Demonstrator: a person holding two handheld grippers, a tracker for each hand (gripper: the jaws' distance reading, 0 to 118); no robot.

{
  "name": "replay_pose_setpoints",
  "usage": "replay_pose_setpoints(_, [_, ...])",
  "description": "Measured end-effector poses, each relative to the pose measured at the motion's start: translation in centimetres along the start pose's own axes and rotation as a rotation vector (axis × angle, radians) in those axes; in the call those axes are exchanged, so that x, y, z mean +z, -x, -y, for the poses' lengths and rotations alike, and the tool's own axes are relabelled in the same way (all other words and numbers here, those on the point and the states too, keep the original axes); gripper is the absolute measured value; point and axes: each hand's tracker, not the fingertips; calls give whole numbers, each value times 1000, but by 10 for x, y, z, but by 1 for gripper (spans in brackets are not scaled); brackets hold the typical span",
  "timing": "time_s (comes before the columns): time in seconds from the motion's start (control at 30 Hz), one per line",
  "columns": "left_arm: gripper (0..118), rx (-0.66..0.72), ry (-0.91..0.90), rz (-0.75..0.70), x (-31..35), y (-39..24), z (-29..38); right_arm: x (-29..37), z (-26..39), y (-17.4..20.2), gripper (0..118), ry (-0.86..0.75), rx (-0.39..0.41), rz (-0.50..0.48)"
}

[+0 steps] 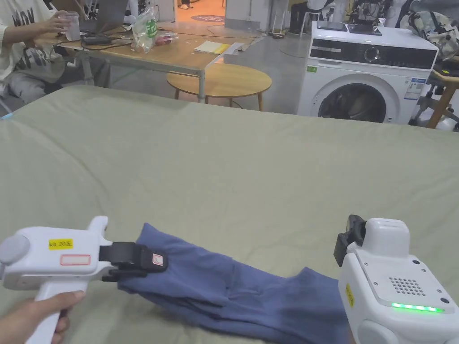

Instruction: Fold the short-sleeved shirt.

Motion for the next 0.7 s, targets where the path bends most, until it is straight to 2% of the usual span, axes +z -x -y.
replay_pose_setpoints(0.17, [9,-19,-57,-157,50,-31,-6,-2,-2,5,0,0,2,-20])
replay_pose_setpoints(0.27, [8,-8,-77,-245,57,-49,-8,-2,-2,7,0,0,2,-29])
replay_pose_setpoints(0.37, [9,-52,-47,-351,42,-68,-11,-2,0,7,0,6,2,-33])
replay_pose_setpoints(0.7, [9,-221,154,-430,-61,-152,-4,5,5,-12,0,28,-7,-3])
